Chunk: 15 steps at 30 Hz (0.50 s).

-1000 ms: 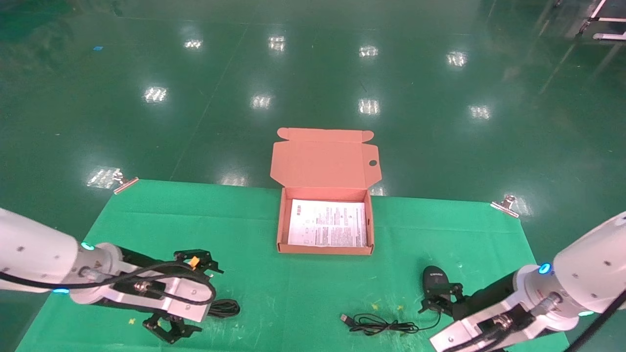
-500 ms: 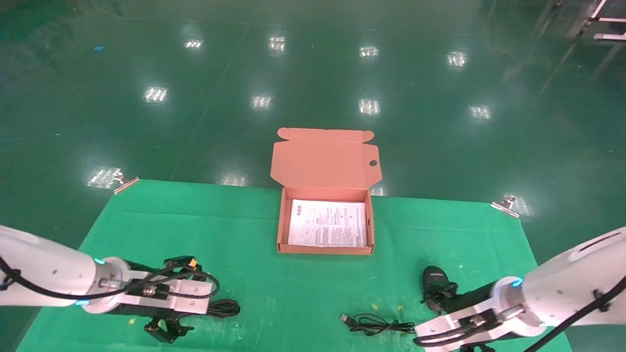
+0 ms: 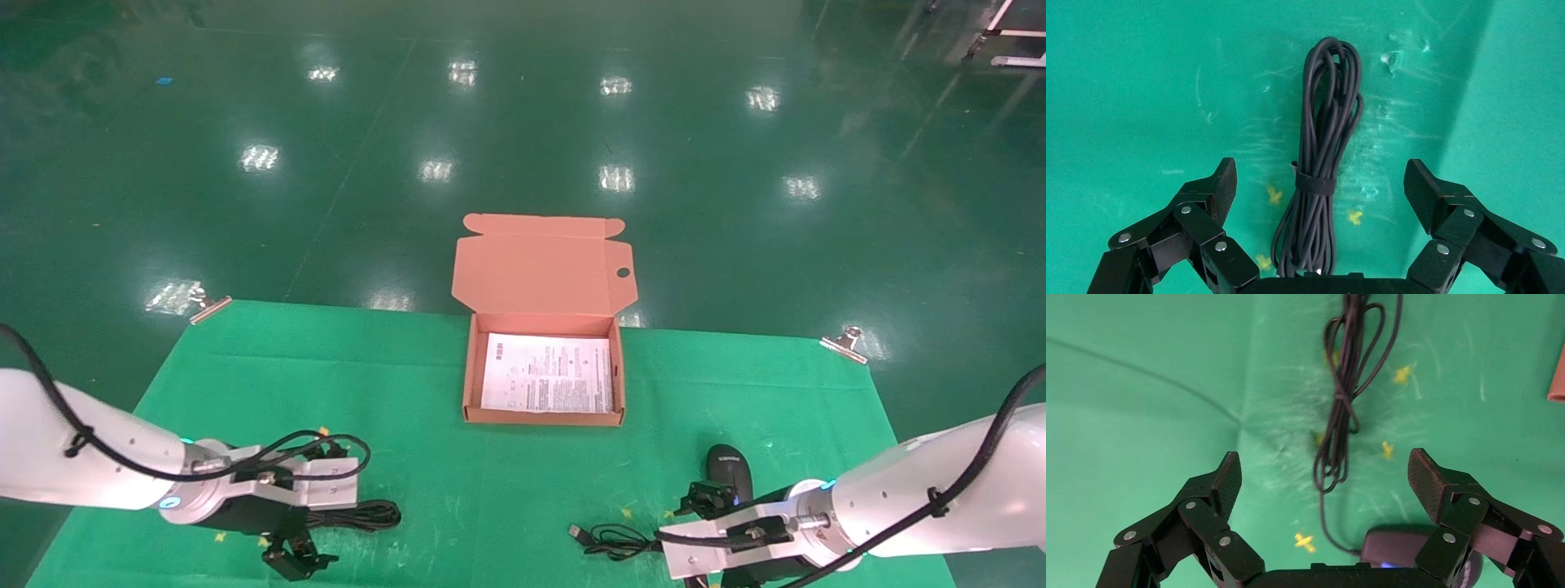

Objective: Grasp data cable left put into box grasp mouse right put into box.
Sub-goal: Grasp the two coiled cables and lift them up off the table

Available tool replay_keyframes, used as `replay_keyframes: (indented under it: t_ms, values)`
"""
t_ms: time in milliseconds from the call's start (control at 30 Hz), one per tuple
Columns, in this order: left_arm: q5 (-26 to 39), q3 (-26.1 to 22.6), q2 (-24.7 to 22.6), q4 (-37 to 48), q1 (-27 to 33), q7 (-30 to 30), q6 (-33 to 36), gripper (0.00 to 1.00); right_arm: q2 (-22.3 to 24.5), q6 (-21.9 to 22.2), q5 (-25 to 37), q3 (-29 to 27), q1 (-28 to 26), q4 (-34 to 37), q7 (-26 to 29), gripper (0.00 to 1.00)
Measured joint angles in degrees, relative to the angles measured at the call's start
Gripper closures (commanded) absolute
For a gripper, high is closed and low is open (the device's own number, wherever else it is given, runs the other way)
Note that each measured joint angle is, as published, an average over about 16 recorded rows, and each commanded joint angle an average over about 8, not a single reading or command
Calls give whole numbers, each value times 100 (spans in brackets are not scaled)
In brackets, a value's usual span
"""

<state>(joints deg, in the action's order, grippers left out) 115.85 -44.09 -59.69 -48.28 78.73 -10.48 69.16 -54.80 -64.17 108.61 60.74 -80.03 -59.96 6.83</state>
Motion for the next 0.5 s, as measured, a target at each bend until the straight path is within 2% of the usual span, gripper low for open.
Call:
replay_keyframes:
  t_ms: [267,300,333,500]
  values:
    - [-41,11,-223,755,121,376,-218,0,-256,360,26,-1,73,492,-316,0]
    - [-44,11,-239,815,133,413,-231,0,-278,396,32,0,80,529,-349,8]
    - [-47,10,-252,864,142,445,-242,6,-295,425,37,1,86,560,-377,21]
    - [-58,10,-310,1097,188,592,-291,66,-378,563,58,2,110,709,-496,83]
